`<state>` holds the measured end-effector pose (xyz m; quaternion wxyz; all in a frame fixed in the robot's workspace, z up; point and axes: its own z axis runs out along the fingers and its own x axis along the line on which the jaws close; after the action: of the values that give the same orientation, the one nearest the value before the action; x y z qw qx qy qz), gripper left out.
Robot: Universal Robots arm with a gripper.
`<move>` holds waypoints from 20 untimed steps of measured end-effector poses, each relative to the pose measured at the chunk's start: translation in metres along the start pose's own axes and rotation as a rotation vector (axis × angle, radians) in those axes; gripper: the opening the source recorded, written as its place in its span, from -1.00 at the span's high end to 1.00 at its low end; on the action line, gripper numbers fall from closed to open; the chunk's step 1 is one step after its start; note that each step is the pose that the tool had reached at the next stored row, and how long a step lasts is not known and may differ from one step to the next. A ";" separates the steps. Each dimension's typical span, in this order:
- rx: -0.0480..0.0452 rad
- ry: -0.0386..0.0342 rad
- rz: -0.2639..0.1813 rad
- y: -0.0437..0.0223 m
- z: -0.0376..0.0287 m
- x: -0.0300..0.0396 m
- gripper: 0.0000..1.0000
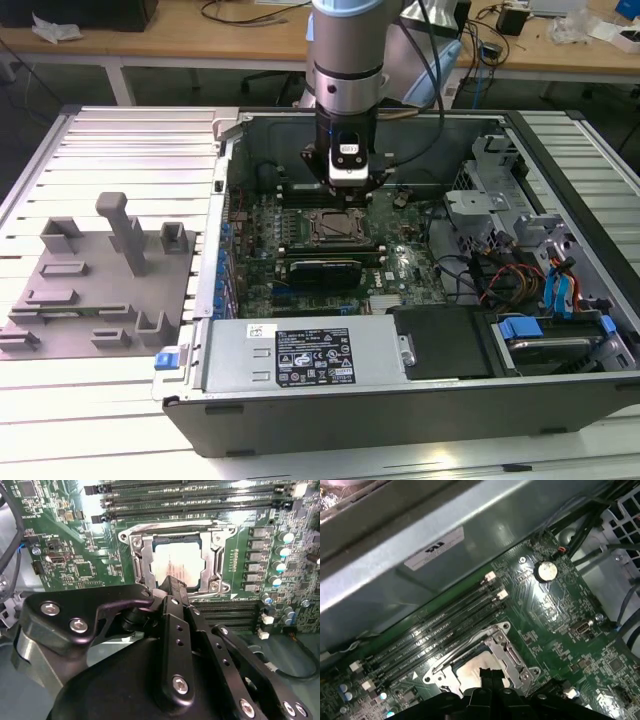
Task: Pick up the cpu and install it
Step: 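Install the first cpu locking lever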
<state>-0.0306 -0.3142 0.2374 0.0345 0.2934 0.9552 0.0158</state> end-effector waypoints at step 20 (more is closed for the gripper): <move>0.0420 -0.0079 -0.338 -0.0008 0.0012 -0.0002 0.79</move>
<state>-0.0307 -0.3149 0.2362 0.0342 0.1293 0.9909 -0.0113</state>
